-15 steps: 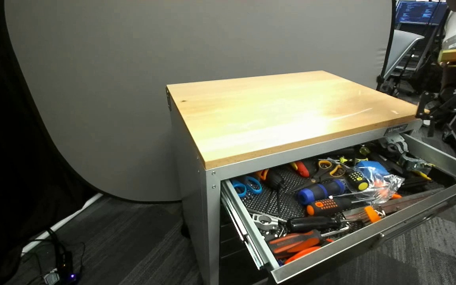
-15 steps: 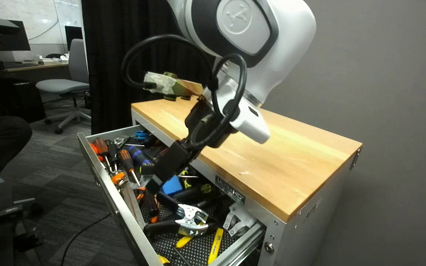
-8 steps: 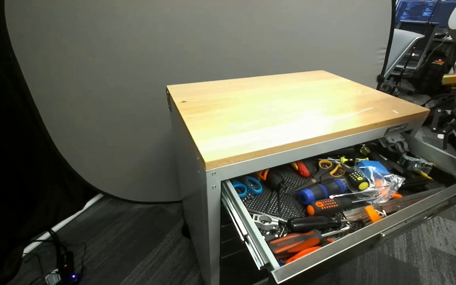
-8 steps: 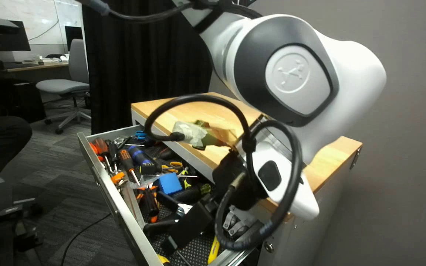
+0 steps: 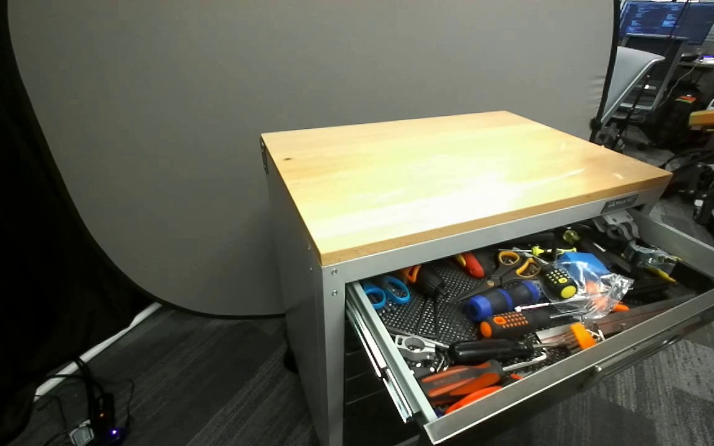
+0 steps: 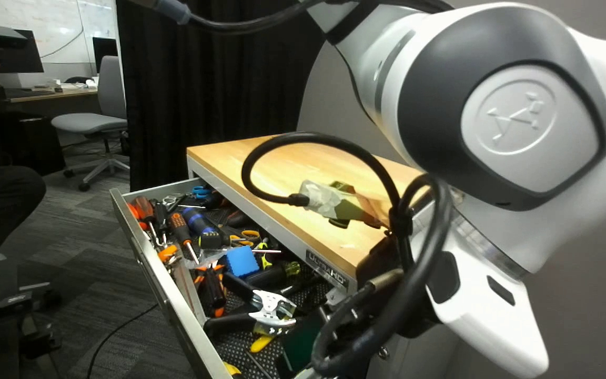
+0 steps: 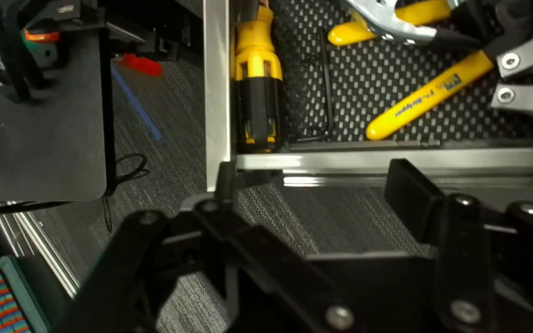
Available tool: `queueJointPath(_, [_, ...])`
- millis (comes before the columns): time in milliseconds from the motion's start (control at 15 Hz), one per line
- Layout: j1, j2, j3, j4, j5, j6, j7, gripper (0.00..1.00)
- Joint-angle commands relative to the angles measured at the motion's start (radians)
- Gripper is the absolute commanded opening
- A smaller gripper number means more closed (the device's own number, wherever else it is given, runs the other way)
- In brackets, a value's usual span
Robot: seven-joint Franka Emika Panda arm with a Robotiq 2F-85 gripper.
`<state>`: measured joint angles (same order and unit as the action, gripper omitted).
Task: Pick up the screwdriver, put it in the open drawer and close the drawer
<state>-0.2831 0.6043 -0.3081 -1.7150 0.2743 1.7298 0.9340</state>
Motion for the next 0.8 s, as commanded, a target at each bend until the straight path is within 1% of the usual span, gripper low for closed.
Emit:
queueJointPath(0, [-0.019, 0.026, -0.018, 0.031, 0.055, 0.052, 0.138, 0.5])
queueJointPath(67, [-0.024, 0.023, -0.019, 0.025, 0.07, 0.067, 0.175, 0.42])
queueJointPath(133, [-0.031, 0.02, -0.012, 0.023, 0.087, 0.071, 0.195, 0.35])
queueJointPath(200, [-0.039, 0.01, 0.002, 0.02, 0.097, 0.056, 0.181, 0.28])
queueJointPath(267, [-0.05, -0.007, 0.019, 0.015, 0.123, 0.037, 0.15, 0.69])
queueJointPath(333, [-0.059, -0.031, 0.041, 0.007, 0.155, 0.019, 0.103, 0.65])
queueJointPath(400, [-0.058, -0.049, 0.054, 0.0, 0.176, 0.01, 0.07, 0.66])
queueJointPath(467, [-0.051, -0.072, 0.068, -0.007, 0.192, -0.001, 0.039, 0.7])
queueJointPath(667, [-0.01, -0.155, 0.101, -0.023, 0.188, -0.029, -0.035, 0.95])
queueJointPath(733, [0.005, -0.184, 0.112, -0.025, 0.179, -0.05, -0.056, 1.0])
